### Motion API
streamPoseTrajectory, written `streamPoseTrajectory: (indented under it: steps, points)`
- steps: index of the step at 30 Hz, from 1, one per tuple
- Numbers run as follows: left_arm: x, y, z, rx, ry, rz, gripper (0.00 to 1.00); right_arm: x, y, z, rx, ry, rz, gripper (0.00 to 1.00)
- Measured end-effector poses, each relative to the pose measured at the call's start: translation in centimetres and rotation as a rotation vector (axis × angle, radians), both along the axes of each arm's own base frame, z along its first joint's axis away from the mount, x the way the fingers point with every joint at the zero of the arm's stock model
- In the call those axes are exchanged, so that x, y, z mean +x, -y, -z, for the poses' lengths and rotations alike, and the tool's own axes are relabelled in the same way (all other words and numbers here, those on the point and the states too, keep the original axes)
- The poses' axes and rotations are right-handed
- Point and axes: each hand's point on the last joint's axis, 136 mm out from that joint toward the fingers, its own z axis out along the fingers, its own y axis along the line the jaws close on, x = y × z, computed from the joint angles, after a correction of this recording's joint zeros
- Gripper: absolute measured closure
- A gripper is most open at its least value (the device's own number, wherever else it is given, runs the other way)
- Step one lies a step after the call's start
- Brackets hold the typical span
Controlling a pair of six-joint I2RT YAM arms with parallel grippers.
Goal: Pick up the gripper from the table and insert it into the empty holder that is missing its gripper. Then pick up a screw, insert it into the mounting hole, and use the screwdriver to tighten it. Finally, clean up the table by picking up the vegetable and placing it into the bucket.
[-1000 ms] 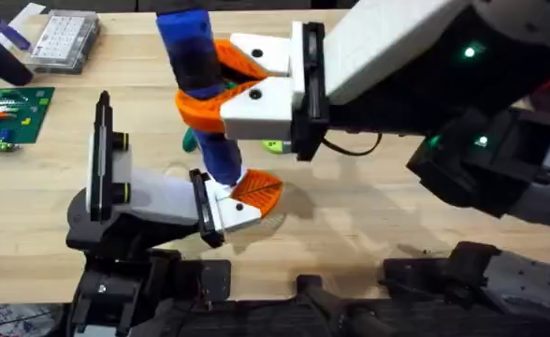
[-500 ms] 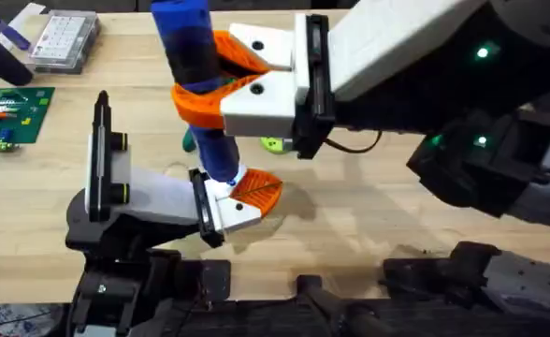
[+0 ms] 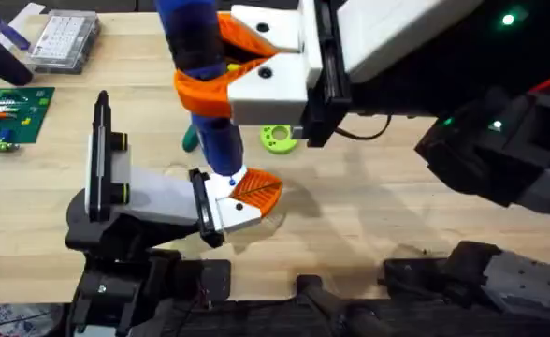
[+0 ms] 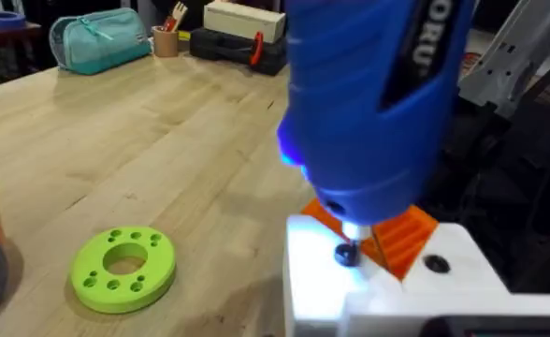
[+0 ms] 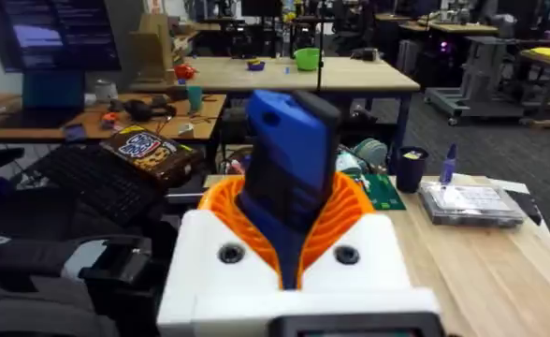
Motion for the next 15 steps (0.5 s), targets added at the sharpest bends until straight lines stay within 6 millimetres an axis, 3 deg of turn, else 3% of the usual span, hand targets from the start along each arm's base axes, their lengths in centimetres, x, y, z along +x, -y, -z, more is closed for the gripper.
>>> streamPoseTrajectory:
  steps: [15]
  points:
    - [0.0, 0.0, 0.0, 0.0, 0.0, 0.0, 0.99, -0.3, -0.3, 1.3, -0.049, -0.012, -0.017, 0.949]
